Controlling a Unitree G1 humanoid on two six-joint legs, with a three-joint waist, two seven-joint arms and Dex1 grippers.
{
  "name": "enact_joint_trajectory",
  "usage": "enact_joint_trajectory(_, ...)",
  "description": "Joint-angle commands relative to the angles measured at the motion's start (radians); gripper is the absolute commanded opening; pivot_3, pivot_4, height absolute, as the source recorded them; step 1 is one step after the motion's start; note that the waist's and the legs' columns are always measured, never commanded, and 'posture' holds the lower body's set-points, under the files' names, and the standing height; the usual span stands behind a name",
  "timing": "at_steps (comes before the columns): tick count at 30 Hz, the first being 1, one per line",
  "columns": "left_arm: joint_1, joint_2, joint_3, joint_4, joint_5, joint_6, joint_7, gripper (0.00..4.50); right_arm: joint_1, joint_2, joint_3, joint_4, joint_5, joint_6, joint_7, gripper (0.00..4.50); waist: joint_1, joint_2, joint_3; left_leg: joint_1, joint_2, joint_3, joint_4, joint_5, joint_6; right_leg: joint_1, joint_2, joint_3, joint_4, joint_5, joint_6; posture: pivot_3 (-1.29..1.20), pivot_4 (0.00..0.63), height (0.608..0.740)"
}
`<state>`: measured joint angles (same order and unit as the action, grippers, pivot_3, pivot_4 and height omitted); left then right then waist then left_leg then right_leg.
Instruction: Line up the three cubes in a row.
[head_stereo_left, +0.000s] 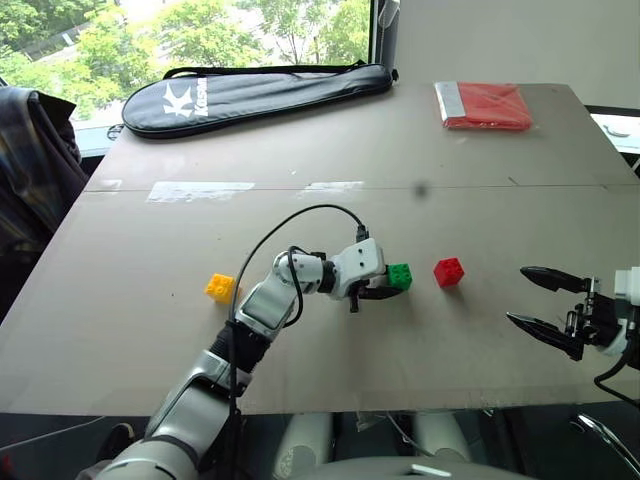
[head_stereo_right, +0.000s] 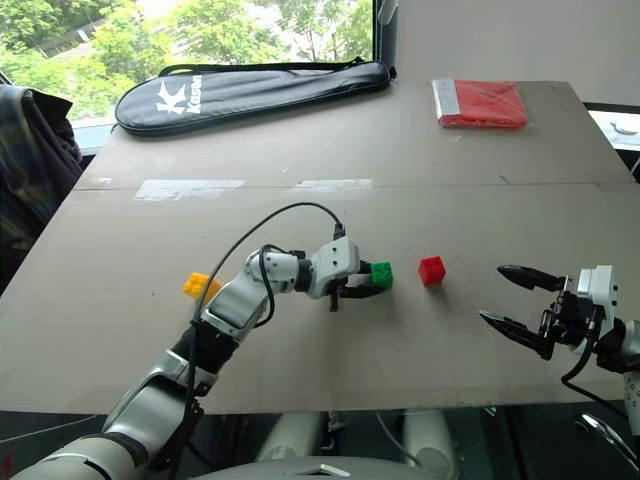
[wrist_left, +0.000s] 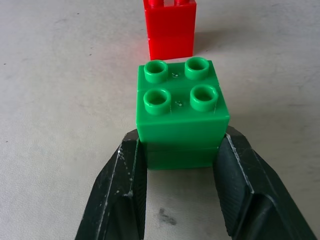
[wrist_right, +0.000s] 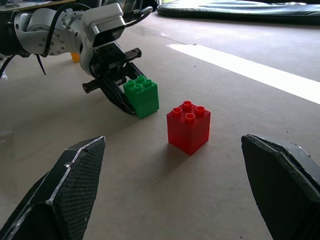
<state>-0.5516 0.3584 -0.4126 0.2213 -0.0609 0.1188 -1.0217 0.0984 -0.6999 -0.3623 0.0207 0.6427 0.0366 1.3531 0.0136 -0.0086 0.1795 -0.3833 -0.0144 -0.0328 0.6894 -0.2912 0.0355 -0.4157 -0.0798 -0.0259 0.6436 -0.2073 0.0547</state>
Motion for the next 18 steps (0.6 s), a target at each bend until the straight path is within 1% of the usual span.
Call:
enact_joint_trajectory(1,-0.024,-0.002,0.021,0.035,-0.003,-0.047,-0.023,1.23,-0.005,0.005,-0.016,-0.018,0.018,-0.012,0.006,4.5,-0.001,0.0,0.0,0.0,0.0,0.0,0.0,0.0,0.0,0.0,0.0,0.0,0.0,0.0,0.0,0.0,0.15,0.694)
enact_joint_trajectory(7,-0.035,0.0,0.023,0.091,-0.02,-0.077,-0.094,1.23,-0.004,0.006,-0.013,-0.031,0.018,-0.007,0.002,4.5,0.0,0.0,0.0,0.0,0.0,0.0,0.0,0.0,0.0,0.0,0.0,0.0,0.0,0.0,0.0,0.0,0.15,0.694)
enact_joint_trajectory(9,-0.041,0.0,0.03,0.112,-0.019,-0.089,-0.1,2.29,-0.004,0.006,-0.012,-0.035,0.017,-0.005,0.001,4.5,0.0,0.0,0.0,0.0,0.0,0.0,0.0,0.0,0.0,0.0,0.0,0.0,0.0,0.0,0.0,0.0,0.15,0.694)
enact_joint_trajectory(10,-0.044,-0.001,0.032,0.121,-0.018,-0.093,-0.101,2.56,-0.004,0.006,-0.012,-0.036,0.017,-0.005,0.0,4.5,0.0,0.0,0.0,0.0,0.0,0.0,0.0,0.0,0.0,0.0,0.0,0.0,0.0,0.0,0.0,0.0,0.15,0.694)
enact_joint_trajectory(12,-0.047,-0.003,0.036,0.134,-0.016,-0.101,-0.104,3.48,-0.004,0.007,-0.011,-0.039,0.017,-0.004,-0.002,4.5,0.0,0.0,0.0,0.0,0.0,0.0,0.0,0.0,0.0,0.0,0.0,0.0,0.0,0.0,0.0,0.0,0.15,0.694)
enact_joint_trajectory(13,-0.048,-0.002,0.038,0.136,-0.009,-0.104,-0.095,4.17,-0.004,0.007,-0.01,-0.042,0.016,-0.003,-0.003,4.5,0.0,0.0,0.0,0.0,0.0,0.0,0.0,0.0,0.0,0.0,0.0,0.0,0.0,0.0,0.0,0.0,0.15,0.694)
enact_joint_trajectory(15,-0.049,0.0,0.039,0.141,0.011,-0.113,-0.071,4.43,-0.003,0.007,-0.008,-0.047,0.017,0.0,-0.005,4.5,0.0,0.0,0.0,0.0,0.0,0.0,0.0,0.0,0.0,0.0,0.0,0.0,0.0,0.0,0.0,0.0,0.15,0.694)
enact_joint_trajectory(18,-0.032,0.018,0.044,0.112,0.02,-0.109,-0.059,4.43,-0.003,0.006,-0.007,-0.049,0.017,0.001,-0.004,4.5,0.0,0.0,0.0,0.0,0.0,0.0,0.0,0.0,0.0,0.0,0.0,0.0,0.0,0.0,0.0,0.0,0.15,0.694)
